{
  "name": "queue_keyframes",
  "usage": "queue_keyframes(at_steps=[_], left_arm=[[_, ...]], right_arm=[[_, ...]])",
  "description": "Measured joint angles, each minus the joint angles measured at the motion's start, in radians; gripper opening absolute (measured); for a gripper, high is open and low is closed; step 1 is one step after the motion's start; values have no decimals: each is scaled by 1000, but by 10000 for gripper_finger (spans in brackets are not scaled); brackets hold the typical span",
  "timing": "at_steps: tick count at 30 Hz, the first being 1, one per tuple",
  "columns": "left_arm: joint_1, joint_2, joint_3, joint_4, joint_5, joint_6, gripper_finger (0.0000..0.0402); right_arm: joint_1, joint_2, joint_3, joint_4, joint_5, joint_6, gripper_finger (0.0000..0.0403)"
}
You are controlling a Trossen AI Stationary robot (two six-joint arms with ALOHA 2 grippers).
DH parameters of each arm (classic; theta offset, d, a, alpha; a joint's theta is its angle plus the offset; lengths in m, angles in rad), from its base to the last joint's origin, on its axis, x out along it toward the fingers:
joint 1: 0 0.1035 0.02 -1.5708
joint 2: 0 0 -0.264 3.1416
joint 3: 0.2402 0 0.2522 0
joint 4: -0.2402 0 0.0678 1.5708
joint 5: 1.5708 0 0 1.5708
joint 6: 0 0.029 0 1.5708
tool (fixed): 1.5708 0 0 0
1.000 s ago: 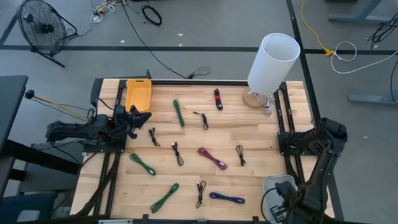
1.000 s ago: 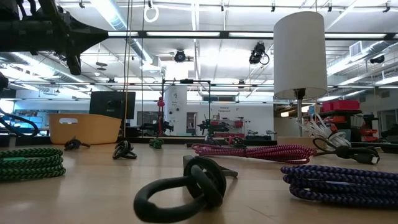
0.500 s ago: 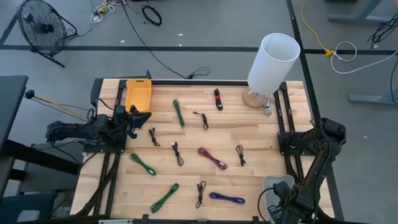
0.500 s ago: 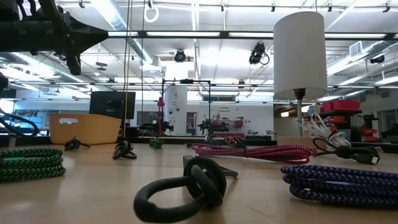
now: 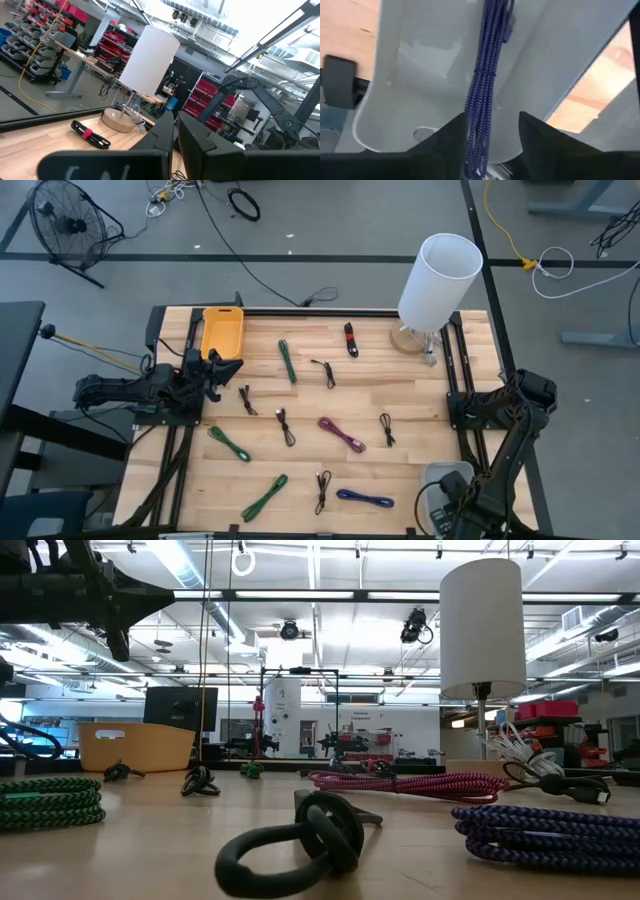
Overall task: Pick & Place USB Port
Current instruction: Put the black charger cable into the yellow bin
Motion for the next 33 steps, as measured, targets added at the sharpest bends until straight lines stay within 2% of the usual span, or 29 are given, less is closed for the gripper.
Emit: queue_keyframes(at_steps=[4,8,14,24,28,33], left_arm=[[0,0,0,0,0,0,28],[0,0,0,0,0,0,28],[0,0,0,-2,0,0,28],[0,0,0,-2,0,0,28],[0,0,0,-3,0,0,28],[0,0,0,-7,0,-1,28]], right_arm=[[0,-9,0,-18,14,-11,199],[-3,-41,0,-57,39,-15,198],[-5,-127,0,-95,182,-4,187],[-58,-228,0,-85,399,-92,183],[-129,-243,0,-44,483,-190,183],[-280,-242,0,32,504,-418,183]])
